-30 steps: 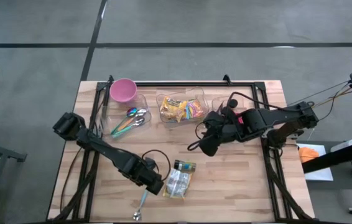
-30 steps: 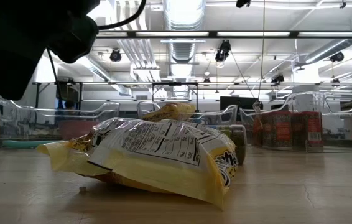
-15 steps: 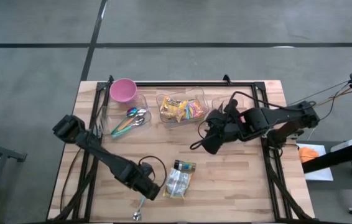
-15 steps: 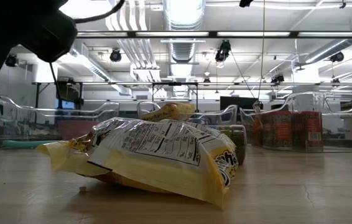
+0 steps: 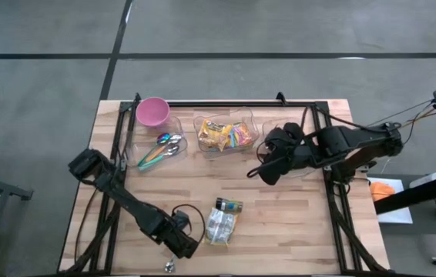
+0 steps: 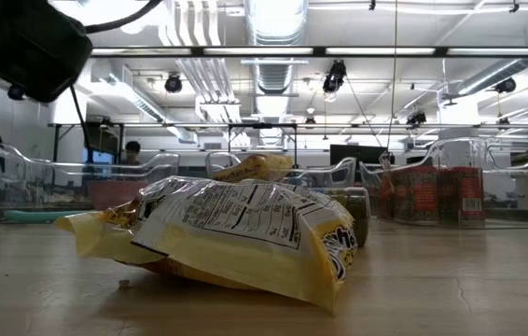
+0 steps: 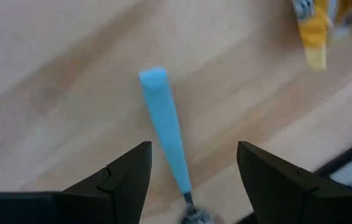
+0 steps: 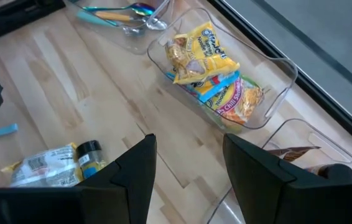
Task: Pick & Place Food Item
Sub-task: Put the blue spoon into the left transparent bin
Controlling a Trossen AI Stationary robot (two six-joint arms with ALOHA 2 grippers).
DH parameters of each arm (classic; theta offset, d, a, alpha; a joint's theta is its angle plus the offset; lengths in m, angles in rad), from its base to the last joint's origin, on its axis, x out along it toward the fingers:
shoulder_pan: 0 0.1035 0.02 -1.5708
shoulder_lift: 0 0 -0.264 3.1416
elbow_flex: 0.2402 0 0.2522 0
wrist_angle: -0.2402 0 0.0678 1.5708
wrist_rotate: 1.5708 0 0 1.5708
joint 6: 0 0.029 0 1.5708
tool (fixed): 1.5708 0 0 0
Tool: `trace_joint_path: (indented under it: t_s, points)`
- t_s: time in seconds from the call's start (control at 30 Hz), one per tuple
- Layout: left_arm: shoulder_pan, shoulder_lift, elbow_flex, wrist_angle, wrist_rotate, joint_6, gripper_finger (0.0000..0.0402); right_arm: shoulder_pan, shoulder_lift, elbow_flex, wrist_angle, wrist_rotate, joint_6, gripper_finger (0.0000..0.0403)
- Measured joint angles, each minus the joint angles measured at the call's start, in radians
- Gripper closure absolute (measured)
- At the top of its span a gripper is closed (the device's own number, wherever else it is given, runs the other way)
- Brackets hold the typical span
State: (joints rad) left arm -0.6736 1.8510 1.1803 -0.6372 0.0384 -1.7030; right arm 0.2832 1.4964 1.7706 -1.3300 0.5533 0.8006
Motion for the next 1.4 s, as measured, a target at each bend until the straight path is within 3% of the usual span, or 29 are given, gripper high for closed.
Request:
trace_joint_path:
  t_s: [0.57, 0.7, 0.97, 1.4]
  points:
    - [-0.035, 0.079, 0.015, 0.002, 0.036, -0.026, 0.0162, 0.0, -0.017, 0.0, 0.0, -0.003, 0.0, 0.0221]
    - [-0.035, 0.08, 0.013, -0.012, 0.04, -0.017, 0.0207, 0.0, -0.017, 0.0, 0.0, -0.003, -0.009, 0.0221]
    - [-0.035, 0.079, -0.007, -0.013, 0.04, 0.037, 0.0371, 0.0, -0.017, 0.0, 0.0, -0.004, -0.012, 0.0221]
    - [-0.032, 0.064, -0.018, -0.004, 0.034, 0.03, 0.0375, 0.0, -0.017, 0.0, -0.003, -0.005, -0.024, 0.0221]
